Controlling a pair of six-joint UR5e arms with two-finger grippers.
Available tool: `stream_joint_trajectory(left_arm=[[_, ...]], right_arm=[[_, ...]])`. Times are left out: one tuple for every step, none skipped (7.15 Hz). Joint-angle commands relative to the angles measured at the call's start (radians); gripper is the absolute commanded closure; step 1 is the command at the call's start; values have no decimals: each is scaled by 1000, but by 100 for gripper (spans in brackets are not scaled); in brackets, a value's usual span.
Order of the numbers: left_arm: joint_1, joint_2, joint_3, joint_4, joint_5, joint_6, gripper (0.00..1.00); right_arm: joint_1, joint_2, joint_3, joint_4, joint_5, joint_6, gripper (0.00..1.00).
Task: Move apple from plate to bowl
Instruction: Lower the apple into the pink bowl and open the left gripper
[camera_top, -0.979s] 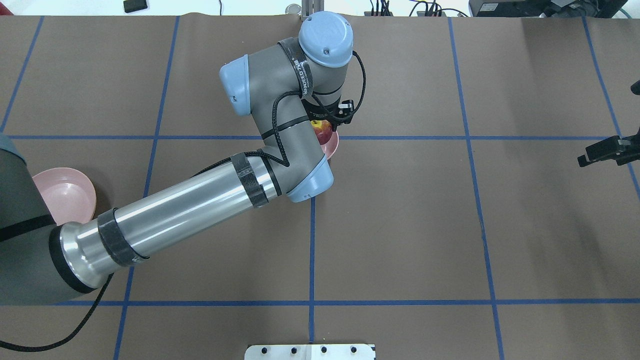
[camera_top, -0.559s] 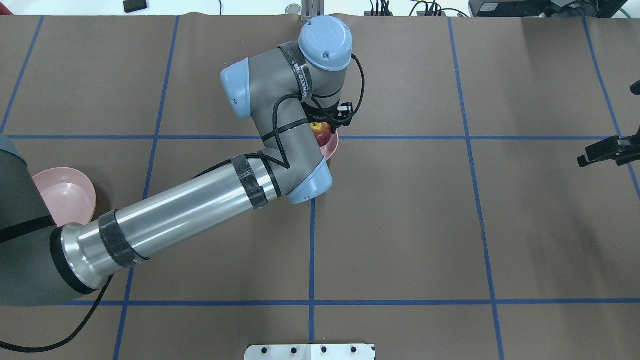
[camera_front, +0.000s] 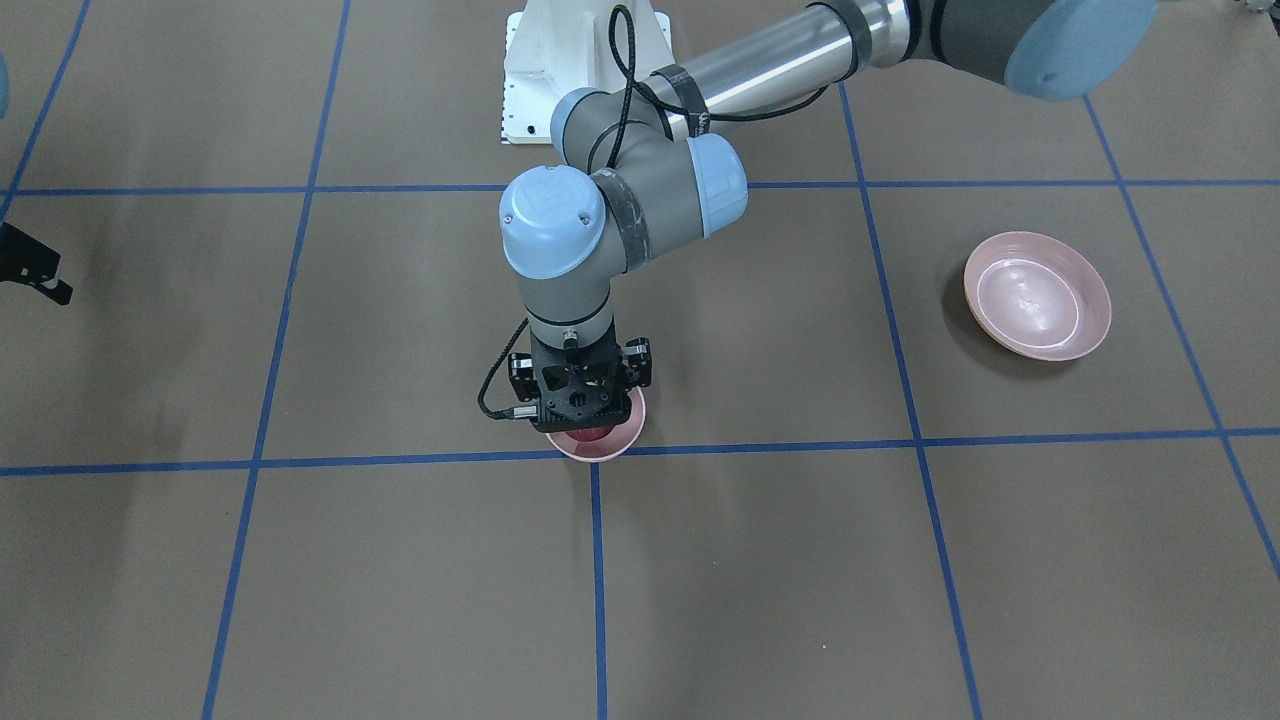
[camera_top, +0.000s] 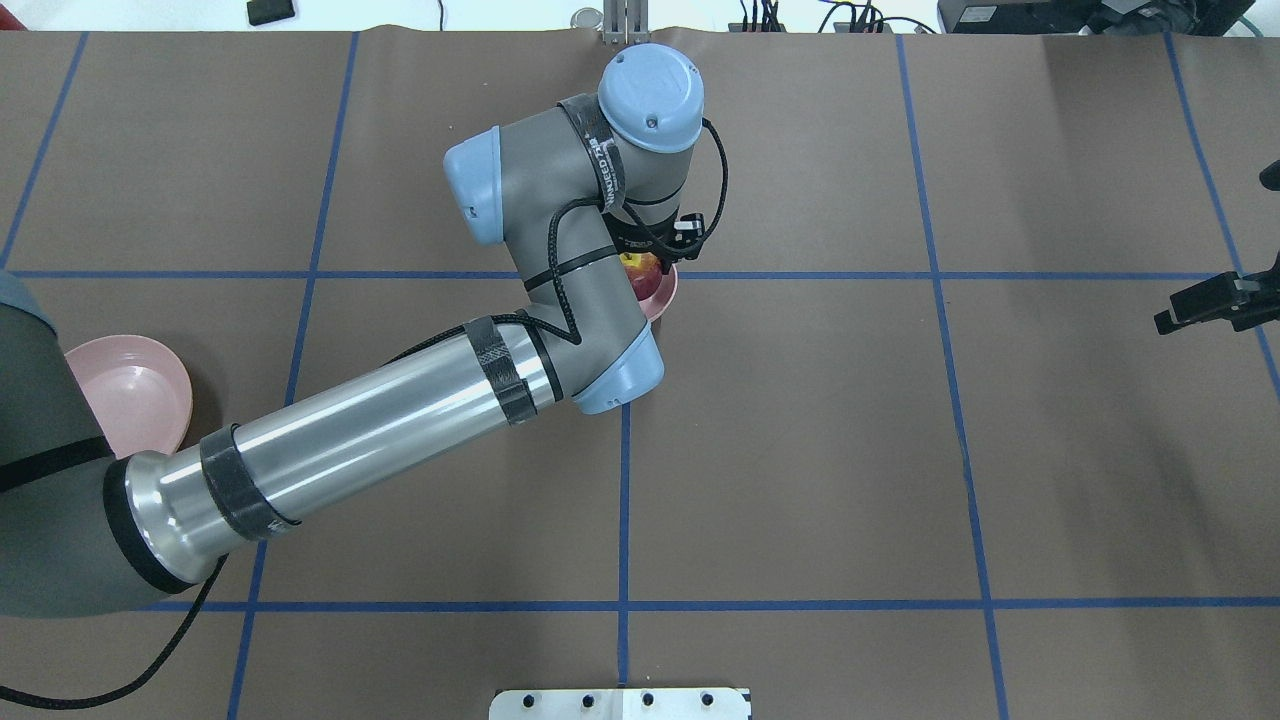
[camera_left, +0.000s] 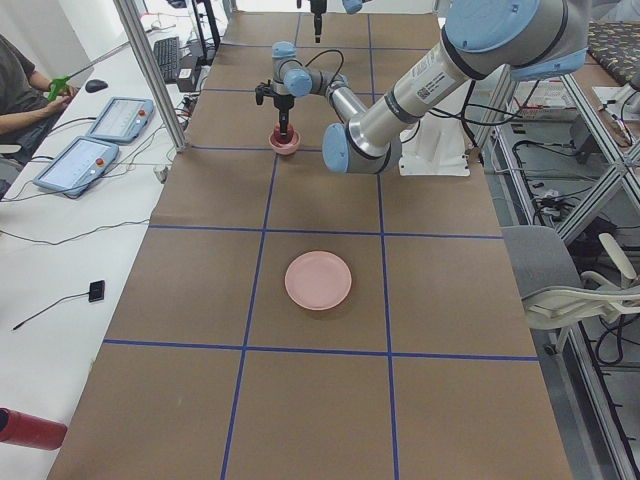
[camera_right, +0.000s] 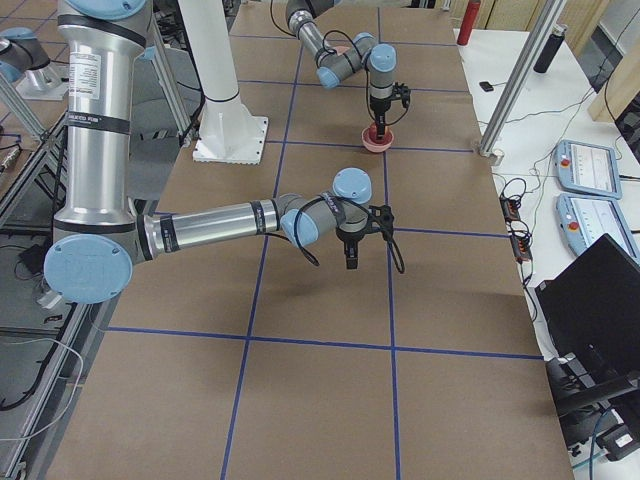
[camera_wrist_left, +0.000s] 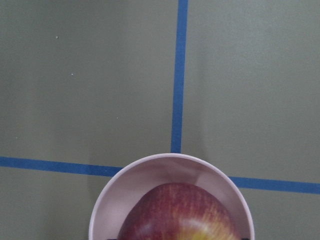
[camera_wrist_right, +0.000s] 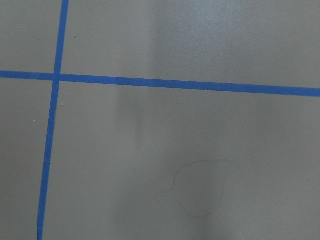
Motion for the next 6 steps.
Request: stream_joint_trajectory(left_arm=[[4,2,7,-27,5,5,2],[4,4,-1,-24,5,3,2],[1,4,-27,-12,6,3,2],[-11,81,-171,38,3,5,2],[-31,232,-428,156,-3,68,2],[-48,439,-719,216,-1,178,2]], right_arm=[[0,0,-2,0,0,0,0],[0,0,-3,1,0,0,0],[0,2,-3,0,0,0,0],[0,2,-5,0,0,0,0],[0,2,-6,0,0,0,0],[-2,2,-6,0,0,0,0]])
